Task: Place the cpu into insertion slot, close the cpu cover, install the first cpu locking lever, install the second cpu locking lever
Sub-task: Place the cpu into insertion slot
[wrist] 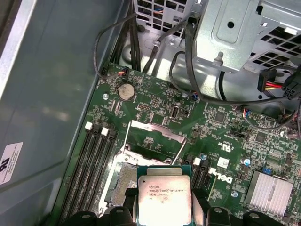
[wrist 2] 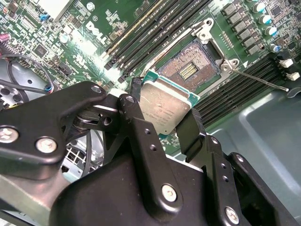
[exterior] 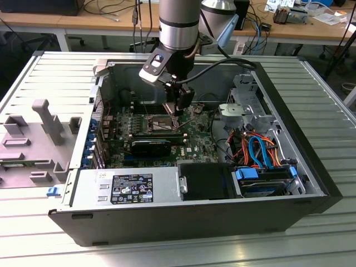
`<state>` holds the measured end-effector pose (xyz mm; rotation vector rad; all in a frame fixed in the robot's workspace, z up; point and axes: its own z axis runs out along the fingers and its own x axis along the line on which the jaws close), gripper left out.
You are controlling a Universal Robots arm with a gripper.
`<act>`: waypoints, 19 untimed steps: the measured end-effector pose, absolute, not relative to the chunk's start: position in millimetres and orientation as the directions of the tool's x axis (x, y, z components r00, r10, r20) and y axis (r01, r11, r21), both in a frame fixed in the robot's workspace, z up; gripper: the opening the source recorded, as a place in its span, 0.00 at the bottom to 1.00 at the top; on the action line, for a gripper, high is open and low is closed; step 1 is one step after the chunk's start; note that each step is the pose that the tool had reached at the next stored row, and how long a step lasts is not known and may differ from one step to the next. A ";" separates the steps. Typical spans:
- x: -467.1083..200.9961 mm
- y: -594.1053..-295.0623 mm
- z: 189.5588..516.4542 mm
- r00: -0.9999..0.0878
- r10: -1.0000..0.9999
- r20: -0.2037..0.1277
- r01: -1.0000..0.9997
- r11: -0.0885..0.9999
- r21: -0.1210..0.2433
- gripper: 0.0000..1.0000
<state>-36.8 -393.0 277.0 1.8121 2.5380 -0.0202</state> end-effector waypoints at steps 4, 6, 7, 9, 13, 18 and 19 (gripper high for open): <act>-36.8 -393.0 277.0 -0.316 0.948 -0.026 0.949 0.316 0.003 0.54; -36.8 -393.0 277.0 -0.312 0.950 -0.026 0.950 0.312 0.003 0.54; -36.7 -393.0 277.0 -0.310 0.950 -0.026 0.951 0.310 0.003 0.54; -36.7 -393.0 277.0 -0.307 0.951 -0.026 0.952 0.307 0.003 0.54; -36.8 -393.0 277.0 -0.297 0.954 -0.026 0.955 0.298 0.003 0.54; -36.8 -393.0 277.0 -0.283 0.959 -0.026 0.959 0.283 0.003 0.54; -36.7 -393.0 277.0 -0.281 0.959 -0.026 0.960 0.281 0.003 0.54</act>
